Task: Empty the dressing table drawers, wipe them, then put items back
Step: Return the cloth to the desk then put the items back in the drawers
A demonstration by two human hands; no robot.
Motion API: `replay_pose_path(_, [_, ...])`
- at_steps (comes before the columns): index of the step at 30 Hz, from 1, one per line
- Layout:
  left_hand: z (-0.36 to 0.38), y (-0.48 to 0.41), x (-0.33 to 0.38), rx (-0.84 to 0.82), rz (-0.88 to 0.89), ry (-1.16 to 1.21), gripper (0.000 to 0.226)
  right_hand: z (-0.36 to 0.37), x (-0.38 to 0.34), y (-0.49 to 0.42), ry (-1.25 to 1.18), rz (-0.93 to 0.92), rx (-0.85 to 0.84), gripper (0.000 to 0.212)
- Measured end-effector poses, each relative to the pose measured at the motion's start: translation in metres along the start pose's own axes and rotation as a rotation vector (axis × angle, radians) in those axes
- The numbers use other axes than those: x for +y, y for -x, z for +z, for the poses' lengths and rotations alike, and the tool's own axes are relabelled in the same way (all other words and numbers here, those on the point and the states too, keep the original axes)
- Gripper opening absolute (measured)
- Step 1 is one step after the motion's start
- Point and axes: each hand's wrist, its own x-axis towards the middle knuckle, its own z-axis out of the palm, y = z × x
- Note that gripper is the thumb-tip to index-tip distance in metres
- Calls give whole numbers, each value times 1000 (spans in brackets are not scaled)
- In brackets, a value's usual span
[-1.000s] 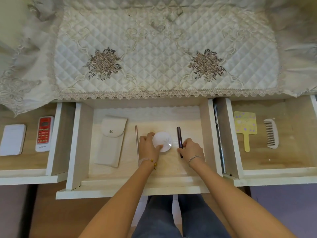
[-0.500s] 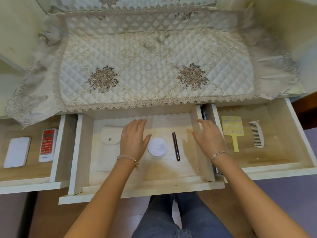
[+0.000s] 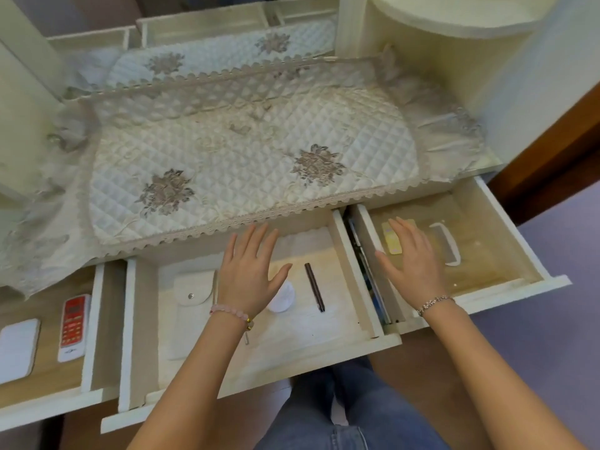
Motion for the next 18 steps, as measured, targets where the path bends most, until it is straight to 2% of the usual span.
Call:
replay_pose_path(11, [14, -80, 89, -114, 280, 7, 66, -37, 75, 35, -17, 269, 128, 63])
replay_pose_path(18, [39, -128, 146, -185, 391, 15, 69, -45, 125, 46, -10, 390, 170, 59])
